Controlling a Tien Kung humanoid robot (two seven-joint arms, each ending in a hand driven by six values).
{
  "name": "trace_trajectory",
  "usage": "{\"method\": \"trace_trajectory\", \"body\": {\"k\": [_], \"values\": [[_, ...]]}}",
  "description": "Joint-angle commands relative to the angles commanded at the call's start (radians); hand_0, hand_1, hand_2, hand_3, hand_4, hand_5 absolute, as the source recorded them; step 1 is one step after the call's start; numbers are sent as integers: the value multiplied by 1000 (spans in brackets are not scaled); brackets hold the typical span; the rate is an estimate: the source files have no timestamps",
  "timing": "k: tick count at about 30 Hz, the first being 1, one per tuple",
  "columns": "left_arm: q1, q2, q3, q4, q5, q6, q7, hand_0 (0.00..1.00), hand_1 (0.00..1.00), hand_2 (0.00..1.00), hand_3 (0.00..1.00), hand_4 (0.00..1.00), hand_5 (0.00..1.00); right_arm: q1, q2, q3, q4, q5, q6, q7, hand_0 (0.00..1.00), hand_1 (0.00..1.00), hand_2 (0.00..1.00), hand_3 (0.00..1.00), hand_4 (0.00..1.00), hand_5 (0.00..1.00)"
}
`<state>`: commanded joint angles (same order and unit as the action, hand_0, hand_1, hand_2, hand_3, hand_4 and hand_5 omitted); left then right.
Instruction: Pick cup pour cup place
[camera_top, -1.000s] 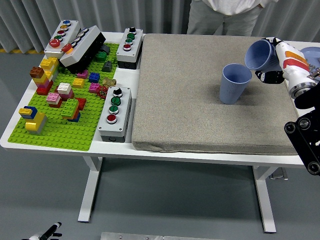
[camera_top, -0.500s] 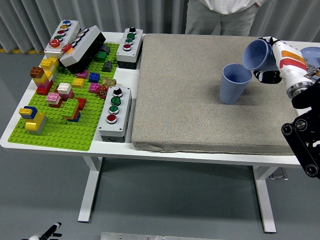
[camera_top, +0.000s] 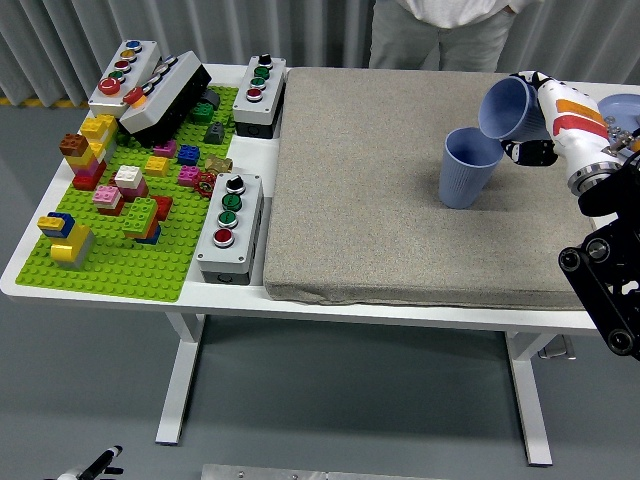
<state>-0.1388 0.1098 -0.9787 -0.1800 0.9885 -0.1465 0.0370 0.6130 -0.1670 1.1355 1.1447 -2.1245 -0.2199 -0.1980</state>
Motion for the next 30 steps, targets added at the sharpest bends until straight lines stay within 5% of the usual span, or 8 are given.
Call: {"method": "trace_trajectory", "body": {"k": [30], "values": [[-1, 0, -3, 0, 0, 1, -1, 863, 816, 886, 786, 653, 998, 12, -47, -69, 13, -25, 1, -4, 765, 640, 506, 612, 699, 9]]}}
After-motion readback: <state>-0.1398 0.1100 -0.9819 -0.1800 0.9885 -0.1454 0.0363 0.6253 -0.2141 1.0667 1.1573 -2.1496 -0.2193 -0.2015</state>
